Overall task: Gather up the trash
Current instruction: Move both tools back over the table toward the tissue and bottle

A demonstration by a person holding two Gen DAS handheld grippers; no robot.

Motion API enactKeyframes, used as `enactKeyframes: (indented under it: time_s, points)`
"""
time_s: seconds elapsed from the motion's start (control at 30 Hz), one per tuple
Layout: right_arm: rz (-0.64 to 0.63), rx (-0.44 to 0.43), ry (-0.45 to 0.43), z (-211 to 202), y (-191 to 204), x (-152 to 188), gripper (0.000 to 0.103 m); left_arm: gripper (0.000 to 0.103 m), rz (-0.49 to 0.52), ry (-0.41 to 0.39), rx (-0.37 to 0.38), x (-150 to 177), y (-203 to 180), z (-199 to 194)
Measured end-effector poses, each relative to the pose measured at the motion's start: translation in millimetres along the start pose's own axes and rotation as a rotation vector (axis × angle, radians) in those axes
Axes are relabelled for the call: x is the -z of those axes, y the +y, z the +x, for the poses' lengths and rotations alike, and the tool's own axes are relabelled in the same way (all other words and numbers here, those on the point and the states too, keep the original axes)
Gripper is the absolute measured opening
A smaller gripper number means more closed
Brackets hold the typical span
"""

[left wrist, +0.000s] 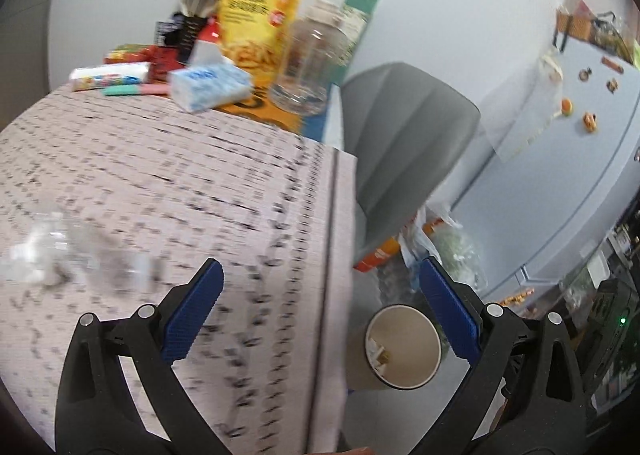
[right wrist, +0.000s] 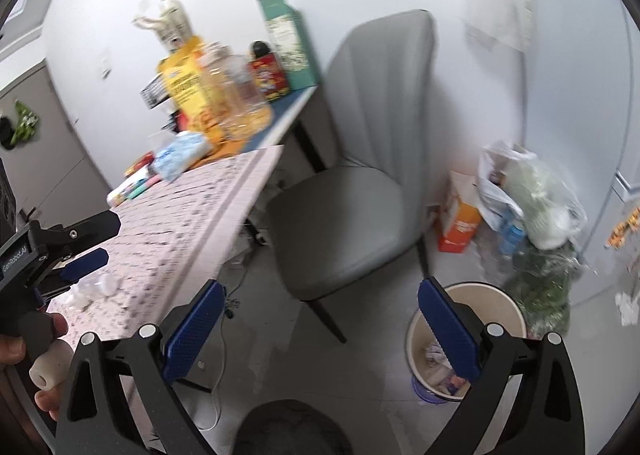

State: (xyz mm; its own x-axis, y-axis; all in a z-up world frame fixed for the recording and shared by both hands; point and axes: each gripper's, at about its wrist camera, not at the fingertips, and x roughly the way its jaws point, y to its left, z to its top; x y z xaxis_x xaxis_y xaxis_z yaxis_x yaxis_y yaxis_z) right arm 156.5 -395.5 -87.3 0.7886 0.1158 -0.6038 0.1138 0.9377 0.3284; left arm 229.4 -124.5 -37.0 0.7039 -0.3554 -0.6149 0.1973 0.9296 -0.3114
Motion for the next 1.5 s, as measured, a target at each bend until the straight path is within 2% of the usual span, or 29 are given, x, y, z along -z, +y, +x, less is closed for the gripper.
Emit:
enactKeyframes:
  time_s: [0.27,0.57,1.0,1.5]
  points:
    - [-0.105,-0.048,0.013,-2,78,1,0.095,0.097,-0.069,-0.06,-0.048,-3,57,-43]
    - [-0.221,-0.097,0.049,-2,142,13,0.095,0.097,-0.145,-0.082,-0.103,7,109,-75]
    - [-0.332,-0.168,0.101,10,205,34,0.095,0.097,-0.247,-0.066,-0.195,39,172,-102]
    - [-0.407,-0.22,0.133,31,250,46,0.095,0.097,-0.329,-0.057,-0.255,47,228,-109]
